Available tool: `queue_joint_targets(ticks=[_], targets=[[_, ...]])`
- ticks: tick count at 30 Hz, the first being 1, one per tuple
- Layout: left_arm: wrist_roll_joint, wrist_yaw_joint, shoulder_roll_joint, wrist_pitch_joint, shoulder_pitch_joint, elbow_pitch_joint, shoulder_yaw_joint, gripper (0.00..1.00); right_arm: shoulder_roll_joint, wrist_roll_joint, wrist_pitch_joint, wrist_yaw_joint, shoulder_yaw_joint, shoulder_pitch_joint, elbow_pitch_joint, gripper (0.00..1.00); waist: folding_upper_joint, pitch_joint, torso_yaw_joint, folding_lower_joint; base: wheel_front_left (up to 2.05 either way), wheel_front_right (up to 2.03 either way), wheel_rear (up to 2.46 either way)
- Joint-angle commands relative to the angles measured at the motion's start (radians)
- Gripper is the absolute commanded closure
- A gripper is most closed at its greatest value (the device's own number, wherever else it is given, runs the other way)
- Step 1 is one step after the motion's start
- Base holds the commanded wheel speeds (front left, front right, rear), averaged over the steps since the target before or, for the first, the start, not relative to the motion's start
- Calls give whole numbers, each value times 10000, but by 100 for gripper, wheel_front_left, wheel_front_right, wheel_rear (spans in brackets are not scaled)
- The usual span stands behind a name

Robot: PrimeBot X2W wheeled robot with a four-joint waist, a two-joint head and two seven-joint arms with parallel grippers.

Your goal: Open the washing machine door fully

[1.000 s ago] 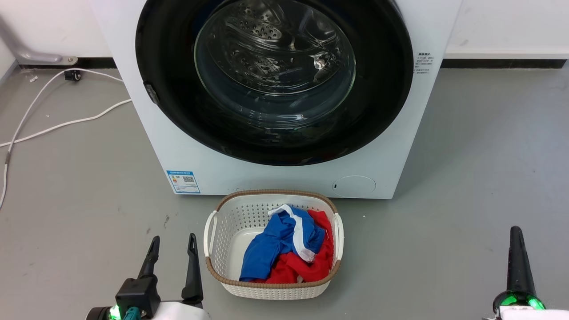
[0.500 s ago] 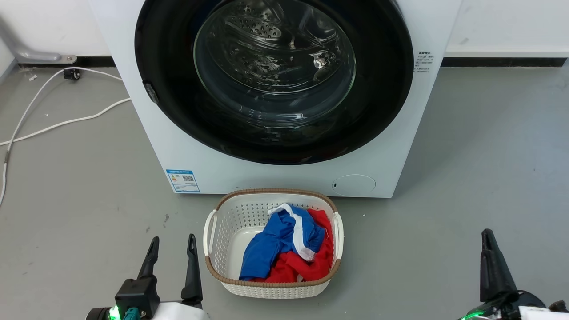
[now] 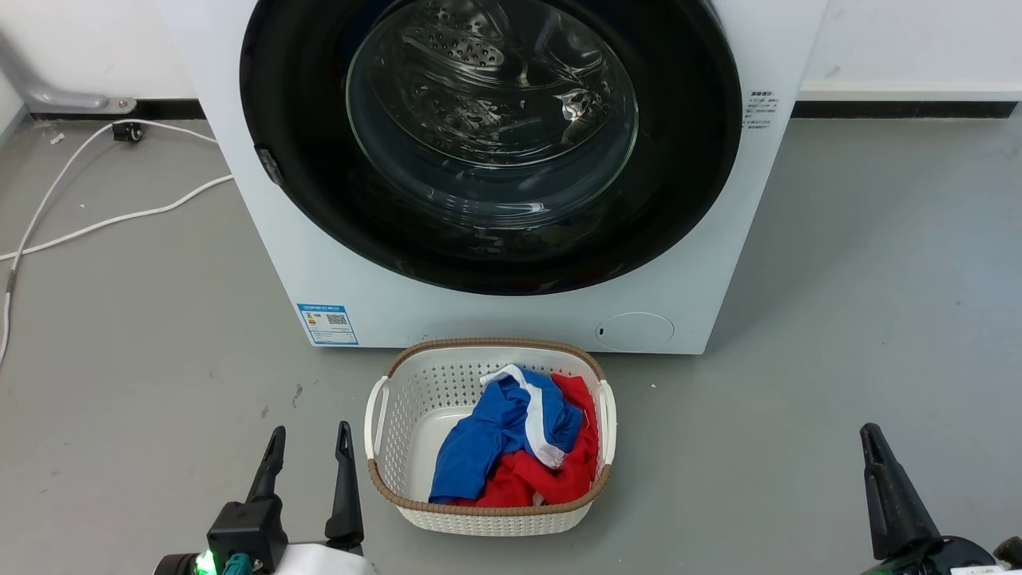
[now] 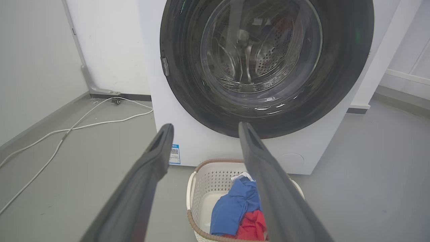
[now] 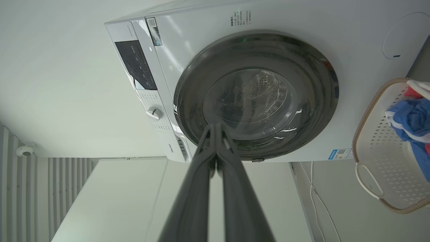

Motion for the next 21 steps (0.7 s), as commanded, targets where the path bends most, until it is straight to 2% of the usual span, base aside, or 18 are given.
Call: queue_joint_targets(ticks=[1,14,21], targets=[[70,41,-15,-28,40,-16,-3,0,3,-70,42,1,17,43,26,100,0,1,6,1,0,0,0],[161,142,-14,-28,-48,-93,21,0,1,-287,-57,1,201,-407,84,100,0,146,-40,1,0,0,0],[269,233,-14,-28,-342,-201,6,0,-111,-699,85,1,-581,-1653,319,100,0,576,-36,1,0,0,0]])
